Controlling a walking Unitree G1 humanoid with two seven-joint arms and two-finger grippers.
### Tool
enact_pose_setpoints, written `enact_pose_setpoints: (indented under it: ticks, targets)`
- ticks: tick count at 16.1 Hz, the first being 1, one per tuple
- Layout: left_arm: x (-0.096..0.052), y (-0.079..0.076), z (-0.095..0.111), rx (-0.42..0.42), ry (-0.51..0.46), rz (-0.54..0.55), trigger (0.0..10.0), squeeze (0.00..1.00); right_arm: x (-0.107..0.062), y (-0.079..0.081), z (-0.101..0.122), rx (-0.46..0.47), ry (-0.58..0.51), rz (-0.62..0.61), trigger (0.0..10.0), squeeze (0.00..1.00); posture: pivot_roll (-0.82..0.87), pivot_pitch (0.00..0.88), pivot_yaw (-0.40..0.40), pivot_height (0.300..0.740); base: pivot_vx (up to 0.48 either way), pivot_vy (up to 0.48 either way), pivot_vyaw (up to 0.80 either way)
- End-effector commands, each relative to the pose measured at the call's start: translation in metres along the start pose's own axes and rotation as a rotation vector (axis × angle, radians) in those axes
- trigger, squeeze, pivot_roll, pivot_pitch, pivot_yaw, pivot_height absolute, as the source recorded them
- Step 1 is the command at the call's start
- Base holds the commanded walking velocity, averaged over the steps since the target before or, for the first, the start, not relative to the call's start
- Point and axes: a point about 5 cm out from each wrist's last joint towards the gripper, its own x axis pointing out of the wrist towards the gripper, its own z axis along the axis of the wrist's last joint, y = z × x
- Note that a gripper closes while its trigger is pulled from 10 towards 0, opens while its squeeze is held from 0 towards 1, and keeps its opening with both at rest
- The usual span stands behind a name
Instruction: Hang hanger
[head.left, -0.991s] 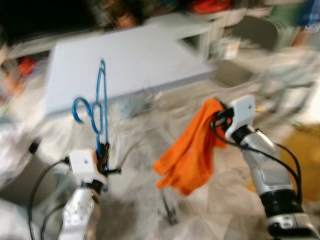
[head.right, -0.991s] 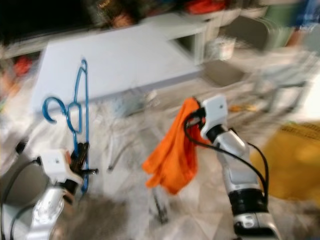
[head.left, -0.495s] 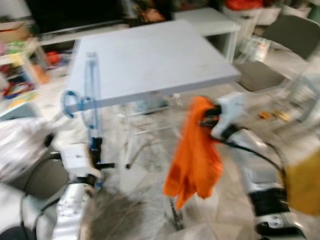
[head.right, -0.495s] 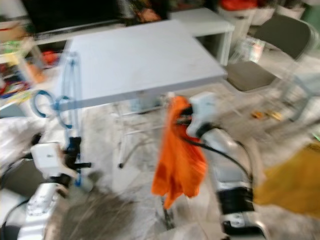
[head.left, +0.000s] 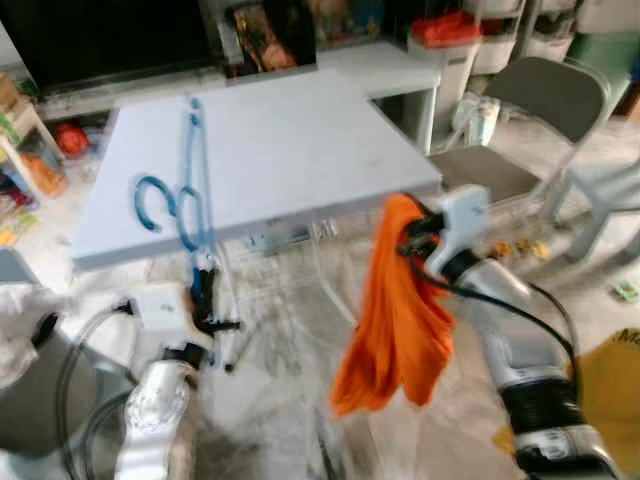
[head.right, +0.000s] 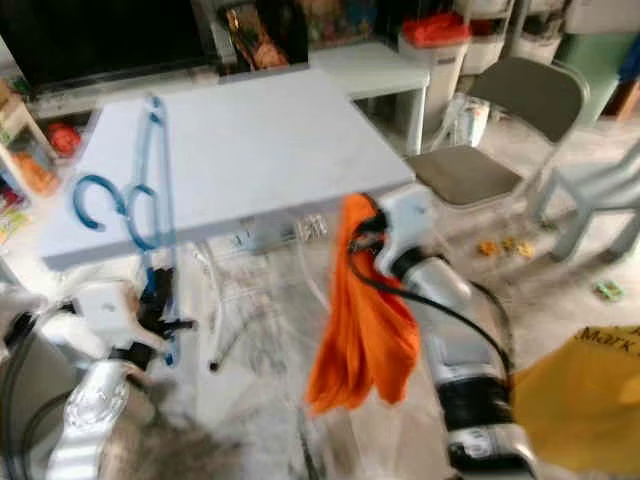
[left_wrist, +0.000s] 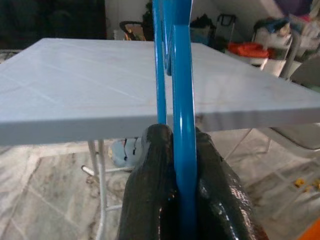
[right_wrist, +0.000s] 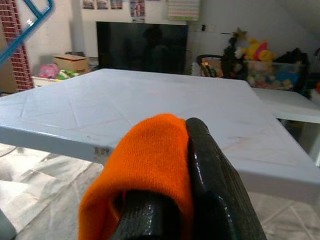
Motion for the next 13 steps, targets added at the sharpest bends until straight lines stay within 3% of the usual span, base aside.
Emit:
enact_pose_setpoints:
  ticks: [1,8,13]
  targets:
    - [0.0022,-0.0045,0.0048,-0.004,-0.020,-0.013,10.0,0.00,0.0000,-0.0072,0.0140,-0.032,-0.047,-0.016,10.0,0.00,-0.07,0.000,0.070,0.740,0.398,0.266,0.52]
    - [0.0047,-0.0037,0.0065,-0.017,-0.009,-0.014,10.0,0.00,0.0031,-0.0054,0.0130,-0.029,-0.041,-0.014,10.0,0.00,-0.06,0.000,0.062,0.740,0.343,0.331,0.00]
    - [0.0042,-0.0031,0.0075,-0.008,-0.009,-0.012,10.0,0.00,0.0040,-0.0044,0.0128,-0.029,-0.042,-0.009,10.0,0.00,-0.06,0.000,0.061,0.740,0.000,0.423,0.00]
